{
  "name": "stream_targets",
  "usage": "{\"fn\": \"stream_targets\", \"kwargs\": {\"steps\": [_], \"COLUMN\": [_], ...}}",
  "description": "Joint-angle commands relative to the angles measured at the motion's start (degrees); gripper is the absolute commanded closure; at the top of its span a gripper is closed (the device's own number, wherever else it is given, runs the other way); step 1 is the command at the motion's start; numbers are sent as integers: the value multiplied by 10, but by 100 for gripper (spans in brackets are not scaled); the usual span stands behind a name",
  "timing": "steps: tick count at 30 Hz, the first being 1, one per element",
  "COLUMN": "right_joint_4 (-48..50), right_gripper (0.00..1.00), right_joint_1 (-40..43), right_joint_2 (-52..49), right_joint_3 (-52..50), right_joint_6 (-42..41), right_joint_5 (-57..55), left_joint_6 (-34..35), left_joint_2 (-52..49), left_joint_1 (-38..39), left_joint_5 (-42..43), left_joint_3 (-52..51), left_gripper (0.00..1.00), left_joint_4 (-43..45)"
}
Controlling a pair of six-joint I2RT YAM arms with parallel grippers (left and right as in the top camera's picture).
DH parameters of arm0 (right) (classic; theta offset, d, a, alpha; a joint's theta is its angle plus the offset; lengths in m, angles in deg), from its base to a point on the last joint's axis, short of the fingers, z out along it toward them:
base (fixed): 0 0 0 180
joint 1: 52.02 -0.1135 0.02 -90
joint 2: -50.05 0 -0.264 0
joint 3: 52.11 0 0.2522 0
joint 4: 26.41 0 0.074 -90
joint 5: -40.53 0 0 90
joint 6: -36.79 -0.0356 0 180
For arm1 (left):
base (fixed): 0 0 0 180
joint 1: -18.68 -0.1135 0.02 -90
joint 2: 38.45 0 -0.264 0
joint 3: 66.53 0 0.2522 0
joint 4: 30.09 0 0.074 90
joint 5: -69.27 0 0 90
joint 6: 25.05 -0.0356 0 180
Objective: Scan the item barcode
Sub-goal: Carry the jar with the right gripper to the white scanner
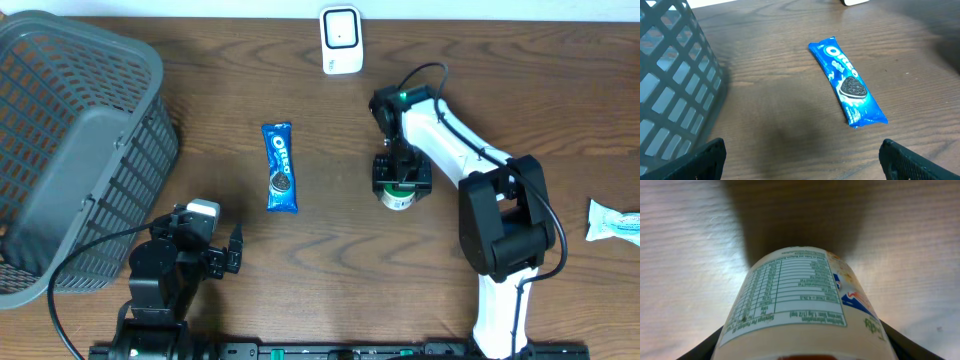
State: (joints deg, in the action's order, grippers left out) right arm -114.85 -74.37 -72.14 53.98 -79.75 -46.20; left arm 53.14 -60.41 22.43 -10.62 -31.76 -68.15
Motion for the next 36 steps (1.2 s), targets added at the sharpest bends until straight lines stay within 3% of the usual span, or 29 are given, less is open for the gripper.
{"fn": "stream_targets", "kwargs": {"steps": [1,9,14,31,36], "right_joint_4": [-46,-162,-227,-228,-210], "right_gripper": [48,46,46,45,44], "right_joint_1": [0,-2,-10,-77,-78], "right_joint_2": [5,5,5,6,6], "right_joint_3": [72,125,125,121,121], "right_joint_6": [39,85,104,118,118], "right_joint_5": [55,211,248,273,227], "left_joint_6": [5,5,5,5,5], "left_joint_2": [3,3,3,3,3], "left_joint_1": [-2,-2,-2,-2,-2], "left_joint_5": [-3,-3,-3,-3,-3], "left_joint_3": [-3,-3,-3,-3,-3], "left_gripper": [2,2,2,2,2], "left_joint_4": [-2,-2,-2,-2,-2]}}
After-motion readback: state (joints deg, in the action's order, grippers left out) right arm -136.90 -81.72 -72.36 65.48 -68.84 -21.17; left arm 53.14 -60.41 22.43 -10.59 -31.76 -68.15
